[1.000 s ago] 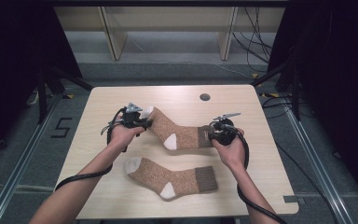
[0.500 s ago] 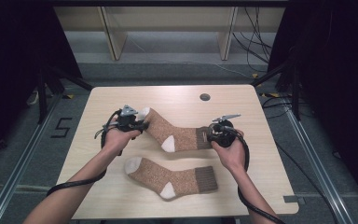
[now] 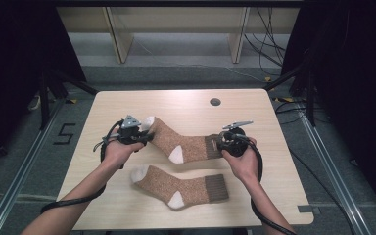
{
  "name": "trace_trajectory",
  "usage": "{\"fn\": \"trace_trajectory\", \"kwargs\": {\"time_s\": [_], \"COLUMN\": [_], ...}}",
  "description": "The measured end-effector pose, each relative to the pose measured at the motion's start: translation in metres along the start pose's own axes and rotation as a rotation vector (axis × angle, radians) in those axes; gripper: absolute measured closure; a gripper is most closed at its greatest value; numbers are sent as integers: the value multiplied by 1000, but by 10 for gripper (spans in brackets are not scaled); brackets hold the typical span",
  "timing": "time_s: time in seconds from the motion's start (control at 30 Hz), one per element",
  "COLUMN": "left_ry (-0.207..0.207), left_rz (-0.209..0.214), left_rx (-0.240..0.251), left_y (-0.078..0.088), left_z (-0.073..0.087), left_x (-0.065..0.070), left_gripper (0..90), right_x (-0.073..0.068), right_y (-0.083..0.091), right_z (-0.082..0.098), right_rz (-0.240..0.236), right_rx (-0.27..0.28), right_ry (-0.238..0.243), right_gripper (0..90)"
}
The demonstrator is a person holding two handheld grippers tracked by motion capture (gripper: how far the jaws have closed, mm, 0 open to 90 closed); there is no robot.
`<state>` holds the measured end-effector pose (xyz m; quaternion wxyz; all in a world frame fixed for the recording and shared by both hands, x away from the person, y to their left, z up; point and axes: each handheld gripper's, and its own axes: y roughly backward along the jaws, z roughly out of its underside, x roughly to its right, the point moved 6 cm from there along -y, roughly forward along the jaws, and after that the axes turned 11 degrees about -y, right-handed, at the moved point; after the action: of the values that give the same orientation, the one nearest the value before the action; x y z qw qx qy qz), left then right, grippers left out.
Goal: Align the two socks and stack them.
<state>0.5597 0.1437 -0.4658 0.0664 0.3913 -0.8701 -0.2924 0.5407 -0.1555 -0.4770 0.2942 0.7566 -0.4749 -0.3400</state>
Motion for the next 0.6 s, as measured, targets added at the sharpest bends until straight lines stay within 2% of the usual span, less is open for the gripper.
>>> {"fn": "trace_trajectory", "kwargs": {"time_s": [0.07,0.23,0.37,0.47,0.53,0.57,0.6], "left_ry": [6,-2,-6,-11,-1,-12,-13], "left_rz": [1,14,25,24,33,35,34], "left_rx": [0,-1,3,1,4,-4,-5], "left_y": [1,4,8,10,11,13,14], "left_z": [1,2,5,7,8,9,10], "left_x": [1,3,6,7,9,9,10], "left_gripper": [763,763,762,763,762,762,763], "right_x": [0,-1,-1,-2,-4,-3,-4], "right_y": [1,4,6,8,9,9,9], "right_z": [0,2,5,7,8,10,11], "right_rz": [-4,-7,-13,-11,-13,-16,-16], "right_rx": [1,-1,-4,-11,-14,-12,-10], "right_ry": [16,7,19,19,0,21,18], "right_gripper": [853,853,852,852,852,852,851]}}
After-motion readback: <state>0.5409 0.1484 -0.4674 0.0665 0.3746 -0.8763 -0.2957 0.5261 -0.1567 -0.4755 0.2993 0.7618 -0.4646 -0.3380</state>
